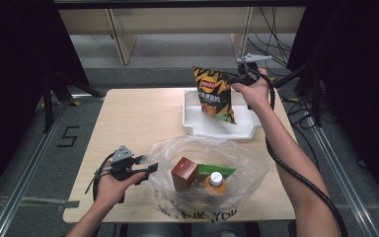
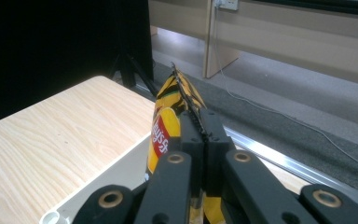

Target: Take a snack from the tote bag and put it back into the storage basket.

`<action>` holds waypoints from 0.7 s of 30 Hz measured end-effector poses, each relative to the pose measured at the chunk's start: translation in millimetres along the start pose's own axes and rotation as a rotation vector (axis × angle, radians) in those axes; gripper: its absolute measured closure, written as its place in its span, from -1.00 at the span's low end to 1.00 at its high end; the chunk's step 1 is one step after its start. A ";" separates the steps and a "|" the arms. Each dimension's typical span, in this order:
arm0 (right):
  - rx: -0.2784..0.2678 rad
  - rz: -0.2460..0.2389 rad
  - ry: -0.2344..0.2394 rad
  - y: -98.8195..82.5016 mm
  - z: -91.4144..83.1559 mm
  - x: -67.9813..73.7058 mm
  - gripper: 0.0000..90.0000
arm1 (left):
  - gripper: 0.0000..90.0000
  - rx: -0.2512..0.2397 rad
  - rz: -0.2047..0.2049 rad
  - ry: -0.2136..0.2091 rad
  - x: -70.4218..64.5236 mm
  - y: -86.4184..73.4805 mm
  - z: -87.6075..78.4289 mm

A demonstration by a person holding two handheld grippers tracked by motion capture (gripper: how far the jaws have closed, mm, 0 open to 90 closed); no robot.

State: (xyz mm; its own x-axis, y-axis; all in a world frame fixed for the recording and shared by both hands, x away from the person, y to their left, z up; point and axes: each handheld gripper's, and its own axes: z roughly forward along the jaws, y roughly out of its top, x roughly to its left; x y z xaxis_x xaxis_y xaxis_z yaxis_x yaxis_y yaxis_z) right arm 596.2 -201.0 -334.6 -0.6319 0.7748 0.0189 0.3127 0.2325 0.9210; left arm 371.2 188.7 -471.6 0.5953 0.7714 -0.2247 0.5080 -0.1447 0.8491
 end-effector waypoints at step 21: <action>0.023 0.003 -0.004 -5.0 9.8 -5.3 1.00 | -0.15 0.002 -0.001 -0.002 -0.1 -0.3 0.0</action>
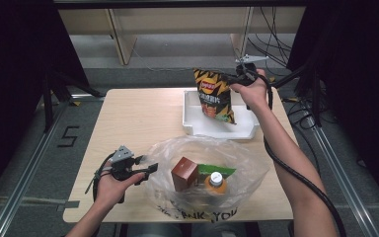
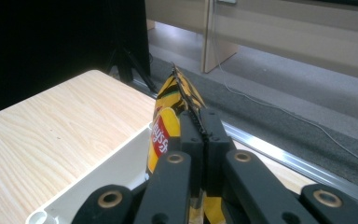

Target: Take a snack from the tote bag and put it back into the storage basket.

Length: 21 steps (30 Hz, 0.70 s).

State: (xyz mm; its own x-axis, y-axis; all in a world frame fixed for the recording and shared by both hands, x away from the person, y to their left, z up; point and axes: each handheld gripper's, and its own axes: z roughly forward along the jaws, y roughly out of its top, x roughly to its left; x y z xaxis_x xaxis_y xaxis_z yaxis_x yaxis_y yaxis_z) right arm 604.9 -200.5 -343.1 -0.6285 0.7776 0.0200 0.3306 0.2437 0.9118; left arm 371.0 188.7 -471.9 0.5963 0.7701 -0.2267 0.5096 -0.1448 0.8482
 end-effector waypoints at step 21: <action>0.028 -0.013 -0.063 -1.2 -4.2 -13.7 0.96 | -0.15 0.002 0.003 -0.004 -0.1 -0.6 0.8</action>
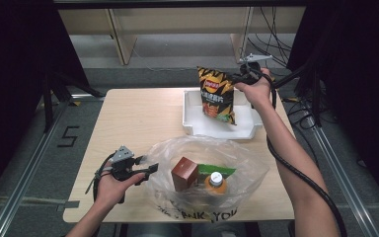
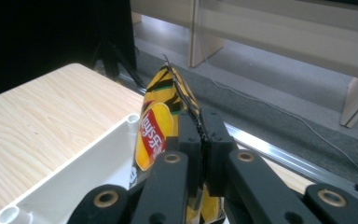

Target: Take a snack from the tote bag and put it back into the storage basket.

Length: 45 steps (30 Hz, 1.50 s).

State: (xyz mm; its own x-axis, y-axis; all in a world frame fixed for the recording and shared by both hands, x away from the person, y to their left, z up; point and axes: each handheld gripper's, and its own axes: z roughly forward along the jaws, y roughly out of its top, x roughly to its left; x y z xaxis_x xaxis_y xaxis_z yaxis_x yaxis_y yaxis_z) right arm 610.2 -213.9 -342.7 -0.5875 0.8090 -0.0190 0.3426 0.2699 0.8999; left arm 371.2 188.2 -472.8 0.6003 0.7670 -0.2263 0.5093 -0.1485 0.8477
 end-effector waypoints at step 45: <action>0.021 -0.044 0.036 5.4 7.8 -1.5 0.98 | -0.15 0.001 0.007 0.000 0.4 -0.1 -0.4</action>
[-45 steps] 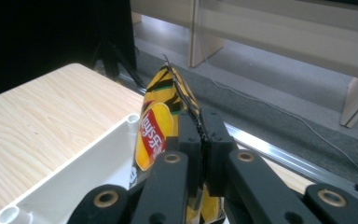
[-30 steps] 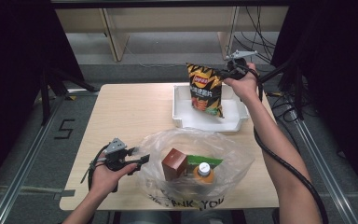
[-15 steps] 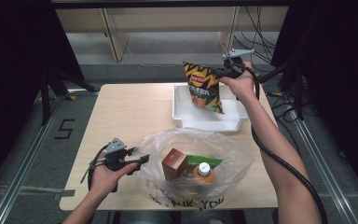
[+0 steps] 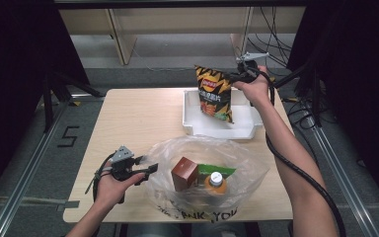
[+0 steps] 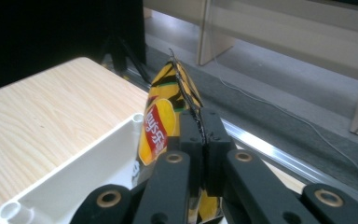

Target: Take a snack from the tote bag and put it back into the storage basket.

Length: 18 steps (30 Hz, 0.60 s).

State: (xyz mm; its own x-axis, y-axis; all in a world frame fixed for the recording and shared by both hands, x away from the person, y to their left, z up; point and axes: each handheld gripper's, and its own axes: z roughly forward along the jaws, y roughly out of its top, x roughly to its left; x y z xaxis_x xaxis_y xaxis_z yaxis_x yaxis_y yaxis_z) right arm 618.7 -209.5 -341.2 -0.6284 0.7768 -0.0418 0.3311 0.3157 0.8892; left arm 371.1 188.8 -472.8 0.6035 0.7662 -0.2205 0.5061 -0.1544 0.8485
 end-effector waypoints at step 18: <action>0.073 -0.049 -0.149 -7.1 1.6 -14.5 0.74 | -0.15 0.003 0.003 -0.005 -0.8 -0.4 0.7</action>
State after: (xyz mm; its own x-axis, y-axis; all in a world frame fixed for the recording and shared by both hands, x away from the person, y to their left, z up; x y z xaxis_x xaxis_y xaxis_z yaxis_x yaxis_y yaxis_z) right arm 626.6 -222.1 -347.6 -0.5353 0.8301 -0.1560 0.3567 0.3896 0.8491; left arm 370.8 187.8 -473.3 0.6083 0.7624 -0.2208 0.5063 -0.1584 0.8477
